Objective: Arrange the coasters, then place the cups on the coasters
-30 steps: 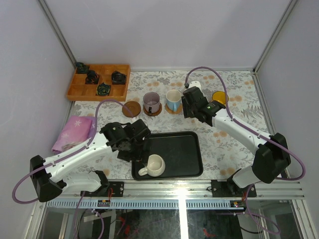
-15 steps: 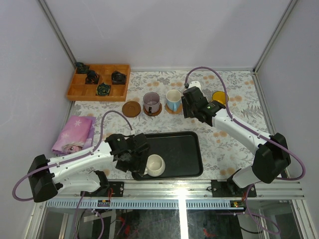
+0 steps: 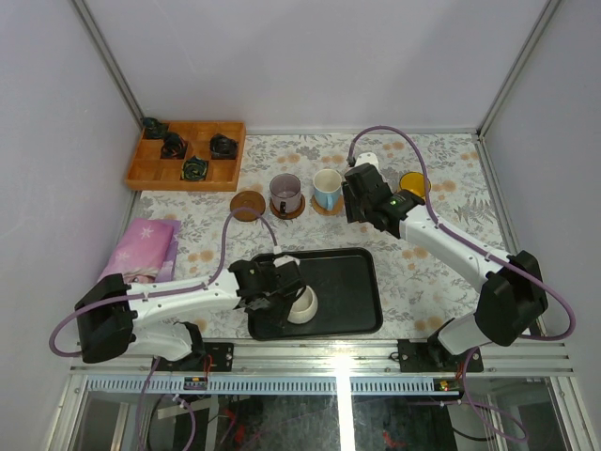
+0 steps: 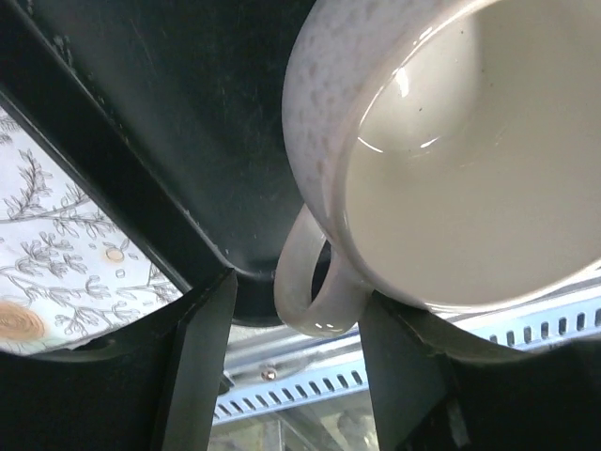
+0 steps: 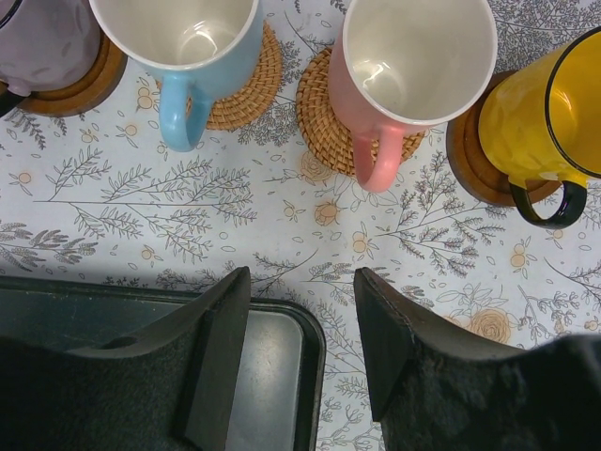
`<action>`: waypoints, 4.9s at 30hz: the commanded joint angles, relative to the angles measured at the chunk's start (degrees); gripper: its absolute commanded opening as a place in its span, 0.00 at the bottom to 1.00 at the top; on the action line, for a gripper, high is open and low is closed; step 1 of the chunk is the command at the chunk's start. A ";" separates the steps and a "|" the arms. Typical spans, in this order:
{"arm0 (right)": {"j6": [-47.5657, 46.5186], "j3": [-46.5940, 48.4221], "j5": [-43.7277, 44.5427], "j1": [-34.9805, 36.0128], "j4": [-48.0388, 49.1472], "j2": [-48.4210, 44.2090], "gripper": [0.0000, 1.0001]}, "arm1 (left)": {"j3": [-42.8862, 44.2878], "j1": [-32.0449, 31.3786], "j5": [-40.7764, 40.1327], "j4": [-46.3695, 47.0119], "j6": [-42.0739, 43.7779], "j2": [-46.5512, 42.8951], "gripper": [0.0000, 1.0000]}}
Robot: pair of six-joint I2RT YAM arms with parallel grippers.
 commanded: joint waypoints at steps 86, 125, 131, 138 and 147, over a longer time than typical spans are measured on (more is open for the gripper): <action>-0.27 -0.72 10.80 -0.03 7.23 -3.44 0.51 | 10.63 48.23 -10.99 51.46 30.31 11.17 0.00; 0.53 1.00 8.60 -0.03 6.99 0.42 0.50 | 7.83 49.04 -8.19 48.15 30.60 16.16 0.00; 0.60 1.07 8.11 -0.03 6.92 0.88 0.50 | 6.68 48.93 -7.94 48.59 30.01 16.00 0.13; 0.92 1.09 7.84 -0.03 6.84 1.14 0.50 | 5.48 48.92 -6.56 48.76 29.37 15.92 0.39; 1.32 1.41 7.34 -0.03 6.70 1.86 0.50 | 5.89 48.93 -5.67 48.90 30.11 16.90 0.47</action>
